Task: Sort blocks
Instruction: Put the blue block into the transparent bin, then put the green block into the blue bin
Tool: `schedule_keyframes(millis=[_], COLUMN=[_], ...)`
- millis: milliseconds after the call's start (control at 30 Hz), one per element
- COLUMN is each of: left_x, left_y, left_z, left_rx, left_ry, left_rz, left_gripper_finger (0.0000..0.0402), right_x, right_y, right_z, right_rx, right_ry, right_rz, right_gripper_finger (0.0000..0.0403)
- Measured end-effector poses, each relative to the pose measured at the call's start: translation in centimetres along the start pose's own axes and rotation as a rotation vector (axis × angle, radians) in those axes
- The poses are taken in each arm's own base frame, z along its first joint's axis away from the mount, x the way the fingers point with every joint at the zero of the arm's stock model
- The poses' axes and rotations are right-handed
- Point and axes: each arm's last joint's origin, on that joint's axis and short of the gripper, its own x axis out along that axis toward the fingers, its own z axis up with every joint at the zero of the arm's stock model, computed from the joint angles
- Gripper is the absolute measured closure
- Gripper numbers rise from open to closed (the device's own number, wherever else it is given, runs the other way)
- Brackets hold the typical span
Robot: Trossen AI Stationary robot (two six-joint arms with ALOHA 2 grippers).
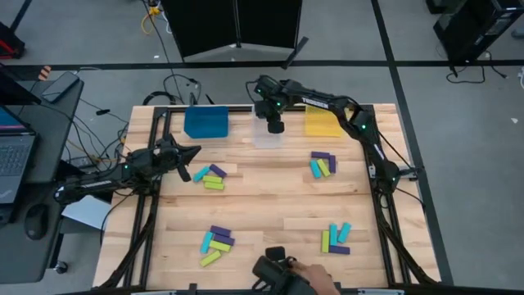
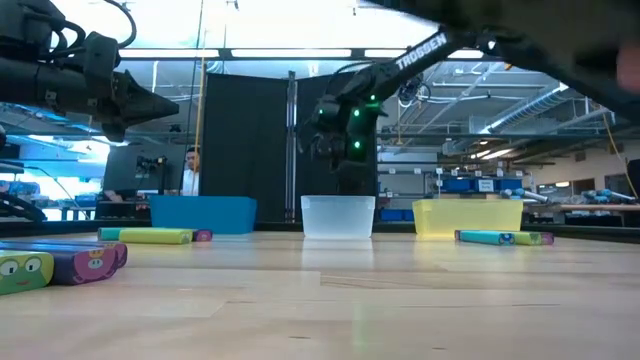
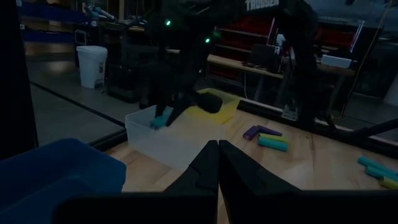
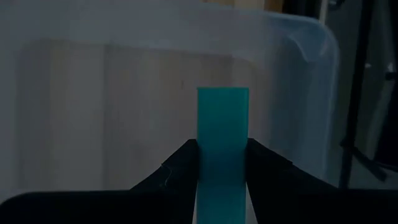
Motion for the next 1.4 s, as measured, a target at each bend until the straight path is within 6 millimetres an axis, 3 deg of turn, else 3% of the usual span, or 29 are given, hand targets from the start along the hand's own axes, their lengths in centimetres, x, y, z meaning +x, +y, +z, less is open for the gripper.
schedule_keyframes(millis=[167,833,1200,1400], left_x=[0.0,0.0,0.0,0.0], left_y=[0.0,0.0,0.0,0.0], left_z=[0.0,0.0,0.0,0.0], left_rx=[0.000,0.000,0.000,0.000], left_ry=[-0.001,0.000,0.000,0.000], left_rz=[0.000,0.000,0.000,0.000], left_gripper_finger=[0.0385,0.0385,0.0385,0.0385], right_x=[1.7,1.8,1.8,1.6], right_y=[-0.1,-0.7,-0.7,-0.6], right_z=[-0.5,-0.4,-0.2,-0.3], right_rx=[-0.006,0.057,0.079,0.058], right_ry=[0.020,-0.062,-0.070,-0.050], right_rz=[0.026,0.024,0.021,0.000], right_gripper_finger=[0.0282,0.0279,0.0229,0.0229])
